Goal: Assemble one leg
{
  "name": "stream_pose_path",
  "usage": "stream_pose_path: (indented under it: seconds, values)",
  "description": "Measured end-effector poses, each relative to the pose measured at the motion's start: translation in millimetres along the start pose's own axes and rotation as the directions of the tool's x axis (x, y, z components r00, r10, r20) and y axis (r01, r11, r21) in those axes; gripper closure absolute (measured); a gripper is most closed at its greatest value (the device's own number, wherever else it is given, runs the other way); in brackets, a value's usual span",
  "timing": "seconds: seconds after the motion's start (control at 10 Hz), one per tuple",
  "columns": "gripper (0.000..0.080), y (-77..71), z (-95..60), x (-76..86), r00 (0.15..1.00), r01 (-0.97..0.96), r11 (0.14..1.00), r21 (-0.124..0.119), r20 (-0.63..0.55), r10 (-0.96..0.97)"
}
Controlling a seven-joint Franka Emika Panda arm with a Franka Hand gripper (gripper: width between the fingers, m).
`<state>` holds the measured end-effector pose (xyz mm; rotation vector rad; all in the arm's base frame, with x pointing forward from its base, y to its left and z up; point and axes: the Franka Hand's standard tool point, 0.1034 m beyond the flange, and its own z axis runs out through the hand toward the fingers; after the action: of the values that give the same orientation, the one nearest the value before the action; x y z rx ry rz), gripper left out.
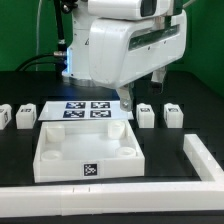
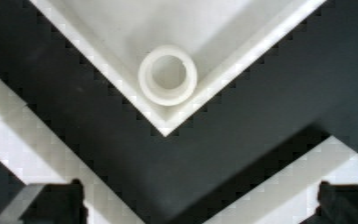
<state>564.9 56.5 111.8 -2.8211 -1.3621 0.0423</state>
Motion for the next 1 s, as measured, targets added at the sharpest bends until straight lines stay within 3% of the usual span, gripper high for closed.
stream_pose_path:
  seconds: [0.5, 0.8, 1.0]
  values:
    - [0.0150, -0.6, 2.0, -4.3, 0.999, 0.039, 0.999, 0.000, 0.001, -0.039]
    - [0.0150, -29.6, 24.4, -75.9, 0.920, 0.392, 0.920, 0.008, 0.004, -0.392]
    - [0.0150, -44.0, 54.7, -125.5, 0.828, 0.561, 0.827, 0.025, -0.007, -0.561]
